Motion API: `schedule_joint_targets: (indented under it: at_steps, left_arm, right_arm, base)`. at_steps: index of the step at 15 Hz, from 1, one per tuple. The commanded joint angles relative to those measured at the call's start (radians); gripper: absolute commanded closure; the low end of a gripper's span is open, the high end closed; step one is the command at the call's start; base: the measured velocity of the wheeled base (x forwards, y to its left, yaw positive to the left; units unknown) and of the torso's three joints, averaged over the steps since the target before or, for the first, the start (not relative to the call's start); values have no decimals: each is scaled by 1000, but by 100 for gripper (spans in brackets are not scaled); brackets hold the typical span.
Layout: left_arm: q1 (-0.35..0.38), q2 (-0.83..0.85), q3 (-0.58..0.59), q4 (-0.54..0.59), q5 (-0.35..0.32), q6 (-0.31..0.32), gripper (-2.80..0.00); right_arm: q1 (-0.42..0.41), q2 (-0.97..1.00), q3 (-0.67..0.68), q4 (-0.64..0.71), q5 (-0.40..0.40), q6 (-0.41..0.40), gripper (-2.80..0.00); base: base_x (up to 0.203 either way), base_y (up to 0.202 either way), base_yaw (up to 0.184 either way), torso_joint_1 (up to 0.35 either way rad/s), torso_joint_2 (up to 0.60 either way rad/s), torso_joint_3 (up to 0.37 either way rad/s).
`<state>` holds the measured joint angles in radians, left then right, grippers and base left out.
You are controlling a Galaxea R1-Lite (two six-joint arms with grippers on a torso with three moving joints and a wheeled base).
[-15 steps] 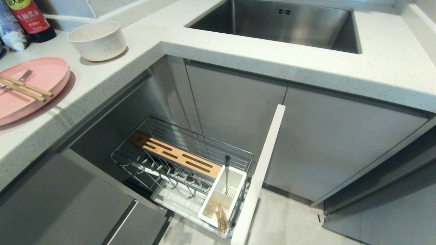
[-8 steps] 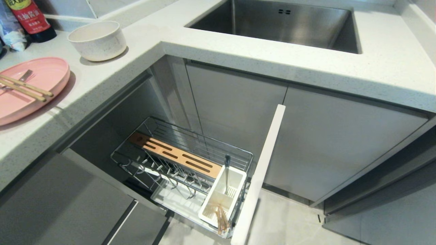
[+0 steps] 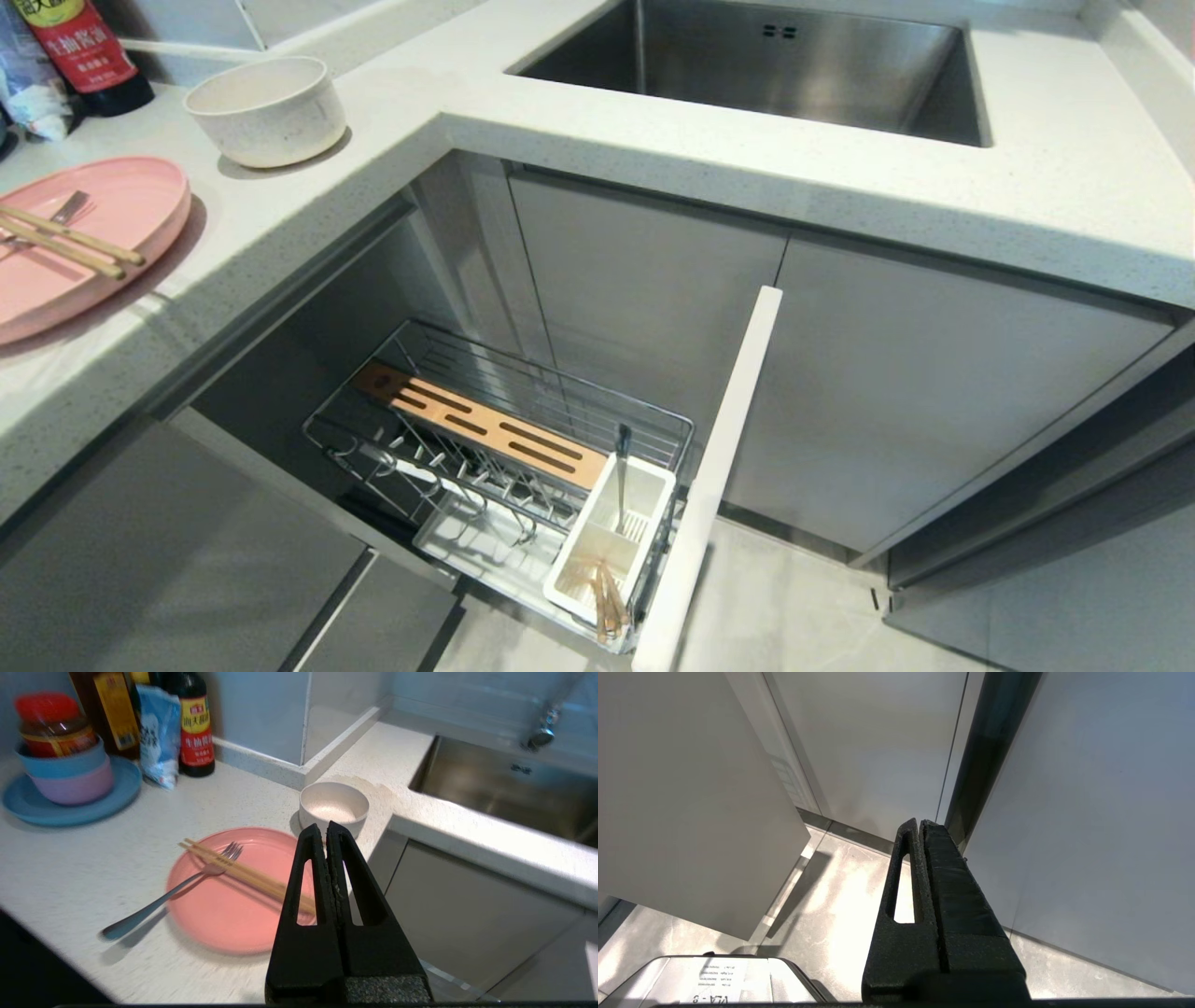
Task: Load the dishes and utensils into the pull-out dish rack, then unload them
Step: Pick up the chopsticks and place it in the cupboard
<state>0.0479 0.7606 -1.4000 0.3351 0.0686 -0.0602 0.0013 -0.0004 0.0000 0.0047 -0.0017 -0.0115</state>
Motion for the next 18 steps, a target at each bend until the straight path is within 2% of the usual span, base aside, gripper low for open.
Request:
schedule_joint_targets:
  at_steps: [1,3,5,8,10,14,15,18]
  left_arm:
    - [5,219,-107,21,17,-74,0]
    - [1,336,-226,99,40,-208,0]
    - [-17,422,-344,269,55,-316,0]
    - [-43,504,-473,478,93,-428,0]
    - [-49,541,-508,544,150,-442,0]
    - [-51,595,-523,639,216,-441,0]
    - [-52,605,-527,656,224,-442,-280]
    - [-54,621,-531,667,224,-444,-280]
  right_arm:
    - [0,-1,0,0,0,-1,0]
    - [0,0,0,0,0,-1,0]
    - [0,0,0,0,0,-1,0]
    - [0,0,0,1,0,-1,0]
    - [0,0,0,0,0,-1,0]
    - [0,0,0,0,0,-1,0]
    - [0,-1,0,0,0,-1,0]
    - [0,0,0,1,0,-1,0]
  base:
    - [0,0,0,0,0,0]
    - [0,0,0,0,0,0]
    - [0,0,0,0,0,0]
    - [0,0,0,0,0,0]
    - [0,0,0,0,0,0]
    - [0,0,0,0,0,0]
    - [0,0,0,0,0,0]
    - [0,0,0,0,0,0]
